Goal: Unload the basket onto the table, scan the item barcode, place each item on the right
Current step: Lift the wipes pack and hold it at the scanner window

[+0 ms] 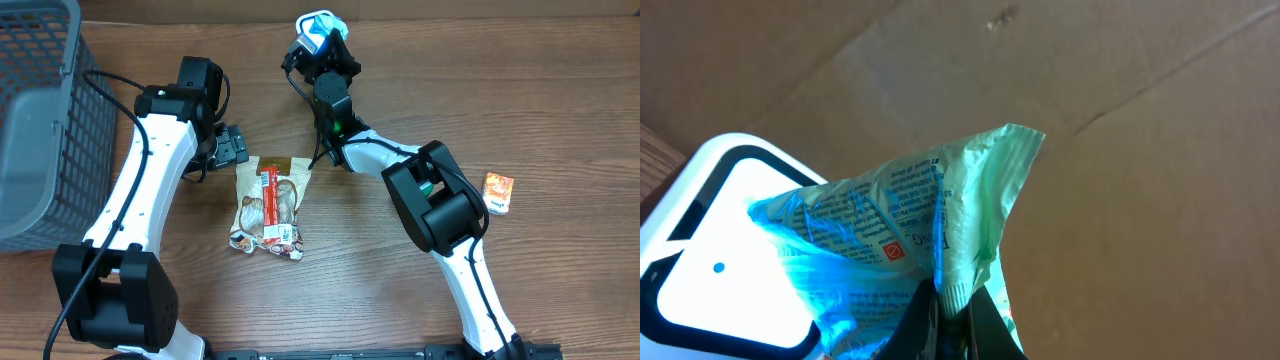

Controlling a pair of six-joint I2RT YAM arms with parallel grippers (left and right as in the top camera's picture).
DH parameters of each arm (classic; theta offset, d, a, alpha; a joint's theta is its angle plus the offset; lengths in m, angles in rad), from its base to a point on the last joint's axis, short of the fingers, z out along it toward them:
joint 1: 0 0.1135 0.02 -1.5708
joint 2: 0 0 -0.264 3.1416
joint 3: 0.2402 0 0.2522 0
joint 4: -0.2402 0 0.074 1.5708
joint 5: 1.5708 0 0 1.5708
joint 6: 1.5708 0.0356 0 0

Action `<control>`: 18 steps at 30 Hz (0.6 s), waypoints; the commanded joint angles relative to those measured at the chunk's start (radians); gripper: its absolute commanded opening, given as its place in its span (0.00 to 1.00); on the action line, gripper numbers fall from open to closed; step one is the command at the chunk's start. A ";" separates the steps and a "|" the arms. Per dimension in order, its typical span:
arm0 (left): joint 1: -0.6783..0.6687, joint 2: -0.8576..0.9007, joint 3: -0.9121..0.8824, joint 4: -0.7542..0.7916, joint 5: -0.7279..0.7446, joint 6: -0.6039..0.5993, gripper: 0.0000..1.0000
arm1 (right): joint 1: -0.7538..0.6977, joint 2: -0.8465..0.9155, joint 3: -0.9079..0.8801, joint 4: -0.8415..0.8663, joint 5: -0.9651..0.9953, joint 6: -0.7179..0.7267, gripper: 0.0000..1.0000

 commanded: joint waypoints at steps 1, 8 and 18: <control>0.003 0.001 0.015 0.002 -0.009 0.000 1.00 | 0.009 -0.006 0.015 0.003 0.026 0.022 0.04; 0.000 0.001 0.015 0.002 -0.008 0.000 1.00 | 0.015 -0.055 0.015 0.106 0.072 0.053 0.03; -0.001 0.001 0.015 0.002 -0.008 0.000 0.99 | 0.011 -0.328 0.015 -0.046 0.243 0.214 0.03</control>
